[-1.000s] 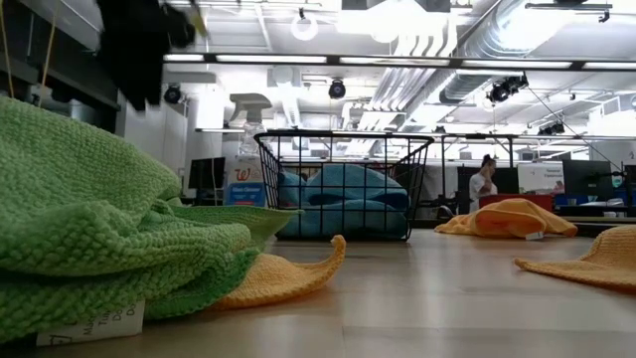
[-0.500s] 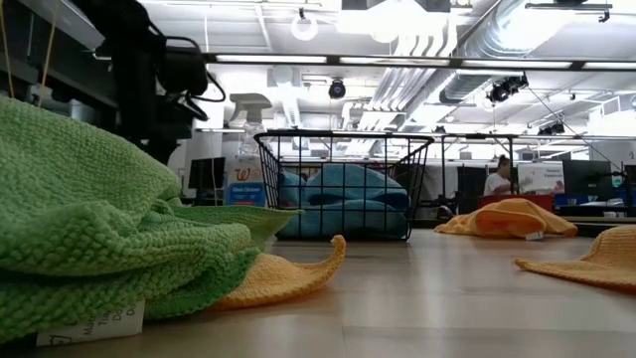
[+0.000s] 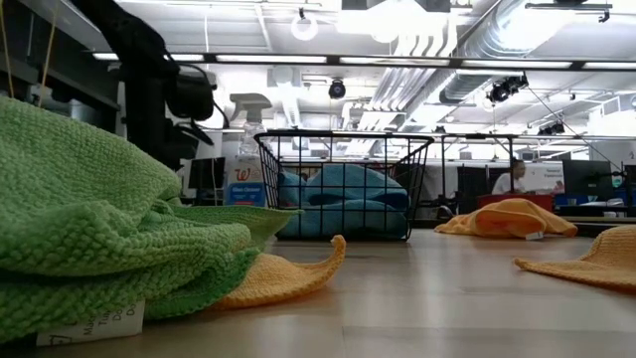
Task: Sort microfiber towel by color & place in baskets
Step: Put the blue towel into the black basket
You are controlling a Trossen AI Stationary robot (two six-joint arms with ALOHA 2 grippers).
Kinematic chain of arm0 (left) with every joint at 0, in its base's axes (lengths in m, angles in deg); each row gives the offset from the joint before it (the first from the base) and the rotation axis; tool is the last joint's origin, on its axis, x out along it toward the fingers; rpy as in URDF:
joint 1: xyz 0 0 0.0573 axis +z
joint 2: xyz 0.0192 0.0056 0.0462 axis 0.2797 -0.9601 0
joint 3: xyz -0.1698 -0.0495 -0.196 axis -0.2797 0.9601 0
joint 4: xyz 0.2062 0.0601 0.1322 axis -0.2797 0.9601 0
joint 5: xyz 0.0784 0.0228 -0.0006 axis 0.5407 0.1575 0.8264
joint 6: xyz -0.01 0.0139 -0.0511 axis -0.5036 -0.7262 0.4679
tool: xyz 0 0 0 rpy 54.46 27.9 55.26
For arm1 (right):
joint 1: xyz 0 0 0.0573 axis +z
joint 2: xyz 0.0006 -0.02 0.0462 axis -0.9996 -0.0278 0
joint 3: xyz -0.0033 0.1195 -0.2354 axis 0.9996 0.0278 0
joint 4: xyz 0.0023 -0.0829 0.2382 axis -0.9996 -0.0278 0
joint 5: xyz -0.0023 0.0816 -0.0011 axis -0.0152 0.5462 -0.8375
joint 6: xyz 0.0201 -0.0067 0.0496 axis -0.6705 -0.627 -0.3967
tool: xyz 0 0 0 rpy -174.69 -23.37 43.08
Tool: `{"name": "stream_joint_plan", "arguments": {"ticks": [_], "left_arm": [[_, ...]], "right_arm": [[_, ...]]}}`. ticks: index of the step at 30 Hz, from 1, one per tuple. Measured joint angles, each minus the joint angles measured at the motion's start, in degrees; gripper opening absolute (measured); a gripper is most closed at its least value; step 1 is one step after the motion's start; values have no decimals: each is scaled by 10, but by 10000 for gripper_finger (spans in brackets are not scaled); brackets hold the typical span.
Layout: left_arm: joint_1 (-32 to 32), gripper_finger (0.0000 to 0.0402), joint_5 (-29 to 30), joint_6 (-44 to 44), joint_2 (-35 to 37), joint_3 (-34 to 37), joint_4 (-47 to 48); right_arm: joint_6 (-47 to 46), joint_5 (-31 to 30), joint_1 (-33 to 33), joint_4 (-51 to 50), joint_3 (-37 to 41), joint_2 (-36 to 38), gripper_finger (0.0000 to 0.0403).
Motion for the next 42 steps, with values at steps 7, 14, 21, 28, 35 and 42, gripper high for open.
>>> {"name": "stream_joint_plan", "arguments": {"ticks": [7, 14, 21, 28, 35, 42], "left_arm": [[-2, 227, -9, 26, -38, 0, -17], [-2, 227, -37, 14, -31, -13, 23], [-27, 227, -73, -24, 95, -100, 168], [-168, 227, -198, 77, 236, -120, 258], [-513, 227, -260, 354, 273, -120, 241], [-778, 227, -128, 407, 195, -120, 110]], "right_arm": [[18, 0, 0, -24, 0, 0, 271], [33, 2, 0, -49, 0, 0, 271], [62, 2, 0, -49, 0, 0, 271], [84, 3, 0, -49, 0, 0, 271], [112, 2, 0, -49, 0, 0, 271], [129, 2, 0, -49, 0, 0, 271]]}}
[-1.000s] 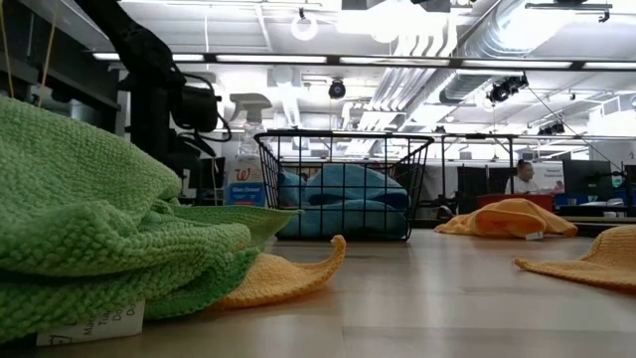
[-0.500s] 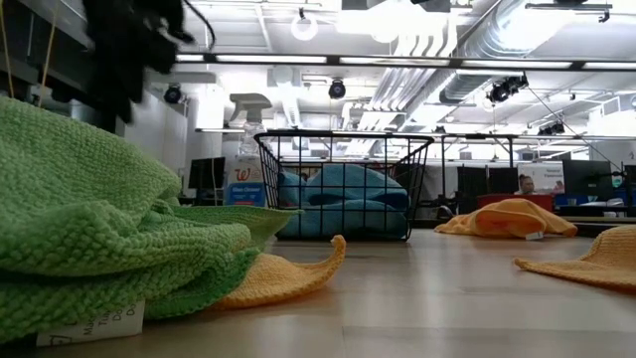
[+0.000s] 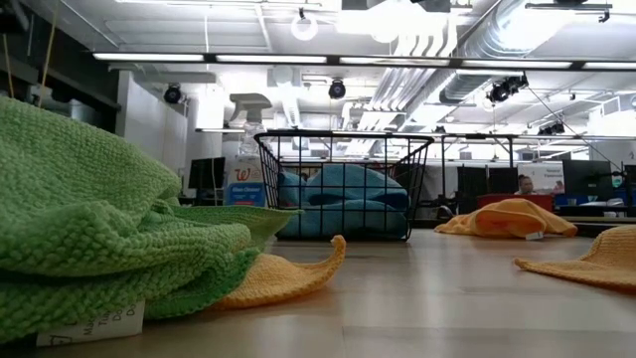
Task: Sort microfiber towel by color & place in baskets
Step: Put the blue towel into the black basket
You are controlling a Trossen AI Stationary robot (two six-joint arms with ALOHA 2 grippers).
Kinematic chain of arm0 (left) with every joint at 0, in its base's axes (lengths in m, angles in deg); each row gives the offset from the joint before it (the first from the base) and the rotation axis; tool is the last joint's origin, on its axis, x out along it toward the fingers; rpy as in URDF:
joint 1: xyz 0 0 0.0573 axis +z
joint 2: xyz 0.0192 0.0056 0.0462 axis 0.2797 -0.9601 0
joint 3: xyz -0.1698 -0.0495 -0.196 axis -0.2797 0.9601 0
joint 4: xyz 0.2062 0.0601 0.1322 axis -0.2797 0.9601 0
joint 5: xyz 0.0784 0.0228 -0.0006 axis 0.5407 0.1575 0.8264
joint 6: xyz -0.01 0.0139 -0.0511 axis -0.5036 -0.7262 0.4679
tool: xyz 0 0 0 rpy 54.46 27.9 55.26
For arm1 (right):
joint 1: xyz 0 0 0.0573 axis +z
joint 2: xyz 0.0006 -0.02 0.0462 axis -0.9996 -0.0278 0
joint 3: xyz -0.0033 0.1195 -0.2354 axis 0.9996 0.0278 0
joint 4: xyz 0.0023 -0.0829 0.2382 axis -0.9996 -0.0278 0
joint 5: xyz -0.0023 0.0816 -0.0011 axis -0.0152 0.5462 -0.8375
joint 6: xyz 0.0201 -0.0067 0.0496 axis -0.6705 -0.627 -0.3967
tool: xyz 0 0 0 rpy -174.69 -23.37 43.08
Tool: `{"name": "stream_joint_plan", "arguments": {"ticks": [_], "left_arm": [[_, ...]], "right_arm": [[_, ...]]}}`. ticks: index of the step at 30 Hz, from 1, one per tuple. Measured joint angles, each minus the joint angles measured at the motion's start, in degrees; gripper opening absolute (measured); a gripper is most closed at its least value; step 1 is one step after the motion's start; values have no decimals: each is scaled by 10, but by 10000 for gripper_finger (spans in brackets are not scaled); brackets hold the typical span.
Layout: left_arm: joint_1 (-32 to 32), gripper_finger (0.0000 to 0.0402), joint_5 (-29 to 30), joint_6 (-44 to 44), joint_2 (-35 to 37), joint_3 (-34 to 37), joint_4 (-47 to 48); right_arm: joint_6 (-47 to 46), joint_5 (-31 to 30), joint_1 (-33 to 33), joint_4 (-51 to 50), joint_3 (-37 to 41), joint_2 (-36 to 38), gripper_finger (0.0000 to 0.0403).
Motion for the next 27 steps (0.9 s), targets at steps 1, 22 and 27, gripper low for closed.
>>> {"name": "stream_joint_plan", "arguments": {"ticks": [1, 22, 27], "left_arm": [[-22, 227, 20, -5, -19, 0, 2], [-98, 212, 44, 14, -237, 41, -26], [-64, 74, 2, -3, -230, 52, -42]], "right_arm": [[1, 0, 0, 0, 0, 0, 271], [-6, -3, 0, -13, 0, 0, 271], [-9, -3, 0, -13, 0, 0, 271]]}}
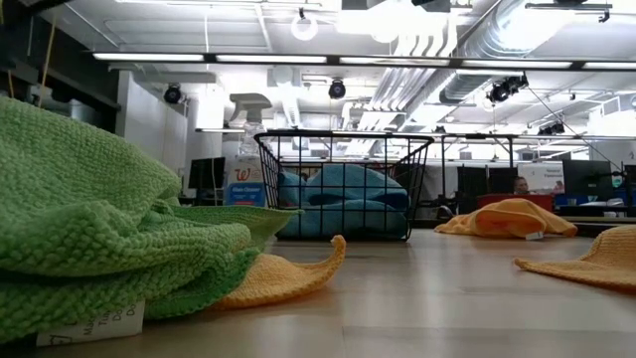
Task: Sort microfiber towel by color & place in baskets
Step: Put the blue towel into the black basket
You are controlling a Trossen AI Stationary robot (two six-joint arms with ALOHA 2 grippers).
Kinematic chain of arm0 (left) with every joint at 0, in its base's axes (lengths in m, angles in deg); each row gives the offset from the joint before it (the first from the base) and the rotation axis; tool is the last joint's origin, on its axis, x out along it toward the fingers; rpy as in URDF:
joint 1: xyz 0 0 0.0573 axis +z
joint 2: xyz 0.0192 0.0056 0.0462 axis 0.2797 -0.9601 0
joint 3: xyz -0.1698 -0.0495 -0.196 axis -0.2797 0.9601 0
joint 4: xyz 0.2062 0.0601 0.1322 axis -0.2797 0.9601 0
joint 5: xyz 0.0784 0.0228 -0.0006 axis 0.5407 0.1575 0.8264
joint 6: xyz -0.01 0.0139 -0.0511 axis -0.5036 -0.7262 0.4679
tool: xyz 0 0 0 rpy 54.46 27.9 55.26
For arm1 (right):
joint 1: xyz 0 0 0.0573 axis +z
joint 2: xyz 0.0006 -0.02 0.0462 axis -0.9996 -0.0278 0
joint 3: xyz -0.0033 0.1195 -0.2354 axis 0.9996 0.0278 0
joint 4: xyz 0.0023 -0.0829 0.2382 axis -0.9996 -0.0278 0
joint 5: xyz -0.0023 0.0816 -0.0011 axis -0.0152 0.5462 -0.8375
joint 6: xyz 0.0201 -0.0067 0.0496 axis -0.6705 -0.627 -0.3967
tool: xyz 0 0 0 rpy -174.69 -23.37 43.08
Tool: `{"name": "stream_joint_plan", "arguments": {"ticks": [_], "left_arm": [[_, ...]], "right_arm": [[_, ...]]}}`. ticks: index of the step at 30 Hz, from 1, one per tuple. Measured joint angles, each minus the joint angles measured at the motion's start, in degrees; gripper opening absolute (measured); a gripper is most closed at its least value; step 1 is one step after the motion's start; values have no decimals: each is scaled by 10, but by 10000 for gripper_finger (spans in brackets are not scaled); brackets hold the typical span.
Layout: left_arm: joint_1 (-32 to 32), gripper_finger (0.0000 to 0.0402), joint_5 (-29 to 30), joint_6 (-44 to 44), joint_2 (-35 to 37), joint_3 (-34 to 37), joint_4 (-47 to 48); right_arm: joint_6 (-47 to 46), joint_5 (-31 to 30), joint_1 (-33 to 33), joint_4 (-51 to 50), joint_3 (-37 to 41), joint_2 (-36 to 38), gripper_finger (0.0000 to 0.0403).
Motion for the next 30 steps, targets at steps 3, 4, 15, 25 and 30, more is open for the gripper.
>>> {"name": "stream_joint_plan", "arguments": {"ticks": [3, 4, 15, 25, 30], "left_arm": [[37, 17, -4, 2, 60, -25, 24], [53, 16, -8, -9, 87, -43, 36], [365, 1, 140, -362, 175, -390, 67], [559, 1, 129, -675, 11, -446, -135], [613, 0, 75, -691, -77, -446, -167]], "right_arm": [[-9, 0, 0, 0, 0, 0, 271], [-9, 0, 0, 0, 0, 0, 271], [-9, -10, 0, 27, 0, 0, 271], [24, -70, 0, 122, 0, 0, 271], [36, -70, 0, 144, 0, 0, 271]]}}
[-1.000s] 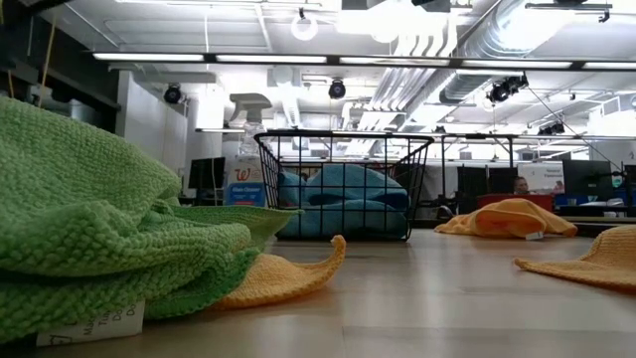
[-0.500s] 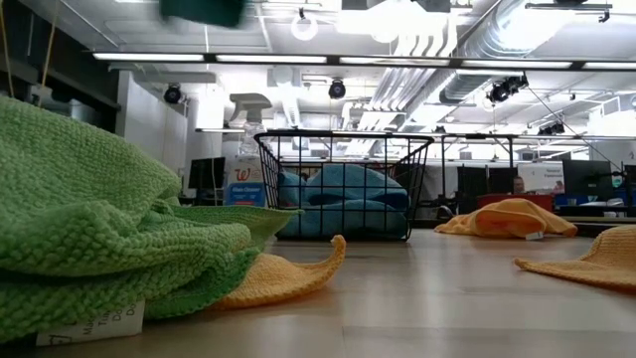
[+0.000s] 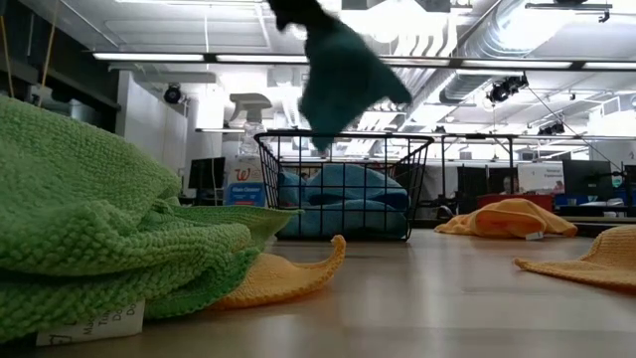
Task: Sort microfiber towel by color & place in baskets
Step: Put the blue towel into the black basket
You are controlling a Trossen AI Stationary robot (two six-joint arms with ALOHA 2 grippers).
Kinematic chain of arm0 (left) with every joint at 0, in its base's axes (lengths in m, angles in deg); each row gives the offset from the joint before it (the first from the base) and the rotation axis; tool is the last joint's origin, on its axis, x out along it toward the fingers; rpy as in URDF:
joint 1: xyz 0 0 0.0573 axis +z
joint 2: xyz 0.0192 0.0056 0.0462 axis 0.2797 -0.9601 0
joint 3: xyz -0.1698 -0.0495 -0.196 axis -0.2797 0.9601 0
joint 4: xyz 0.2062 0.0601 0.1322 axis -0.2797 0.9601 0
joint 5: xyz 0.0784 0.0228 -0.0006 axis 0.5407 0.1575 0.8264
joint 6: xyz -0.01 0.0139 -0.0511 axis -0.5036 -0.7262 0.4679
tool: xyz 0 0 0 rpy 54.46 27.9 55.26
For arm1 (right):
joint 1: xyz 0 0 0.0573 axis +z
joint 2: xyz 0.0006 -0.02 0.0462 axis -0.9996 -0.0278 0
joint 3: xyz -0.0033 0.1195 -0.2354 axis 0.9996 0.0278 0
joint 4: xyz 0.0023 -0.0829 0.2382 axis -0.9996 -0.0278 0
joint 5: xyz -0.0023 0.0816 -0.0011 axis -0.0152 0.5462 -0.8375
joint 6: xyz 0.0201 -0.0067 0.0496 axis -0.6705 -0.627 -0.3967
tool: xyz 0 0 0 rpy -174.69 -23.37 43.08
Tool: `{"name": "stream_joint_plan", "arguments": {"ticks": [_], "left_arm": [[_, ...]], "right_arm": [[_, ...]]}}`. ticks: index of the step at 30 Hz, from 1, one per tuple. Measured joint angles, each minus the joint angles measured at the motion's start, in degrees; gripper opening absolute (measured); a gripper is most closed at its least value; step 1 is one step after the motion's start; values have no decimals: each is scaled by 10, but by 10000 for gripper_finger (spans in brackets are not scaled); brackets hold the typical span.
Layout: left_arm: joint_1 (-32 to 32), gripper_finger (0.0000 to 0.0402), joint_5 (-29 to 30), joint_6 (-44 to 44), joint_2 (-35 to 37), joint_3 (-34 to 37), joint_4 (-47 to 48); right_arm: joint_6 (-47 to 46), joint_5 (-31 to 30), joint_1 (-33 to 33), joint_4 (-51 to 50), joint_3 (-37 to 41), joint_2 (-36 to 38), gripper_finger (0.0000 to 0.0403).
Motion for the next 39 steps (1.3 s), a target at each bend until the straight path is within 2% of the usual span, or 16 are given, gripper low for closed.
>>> {"name": "stream_joint_plan", "arguments": {"ticks": [6, 13, 19, 22, 27, 31, 35, 39], "left_arm": [[31, 0, -5, 1, -85, 0, 30], [27, 1, -17, 33, -161, 0, 119], [15, 39, -39, 88, -205, 0, 106], [7, 79, -50, 95, -207, 0, 104], [1, 156, -36, 92, -190, -34, 134], [1, 206, -44, 95, -170, -68, 194], [-1, 233, -61, 114, -130, -73, 254], [-13, 238, -135, 164, -71, -30, 284]], "right_arm": [[-4, 0, 0, -3, 0, 0, 271], [-4, 1, 0, -6, 0, 0, 271], [-4, 2, 0, -8, 0, 0, 271], [-4, 5, 0, -11, 0, 0, 271], [-3, 6, 0, -11, 0, 0, 271], [0, 6, 0, -11, 0, 0, 271], [4, 6, 0, -11, 0, 1, 271], [9, 6, 0, -14, 0, 1, 271]]}}
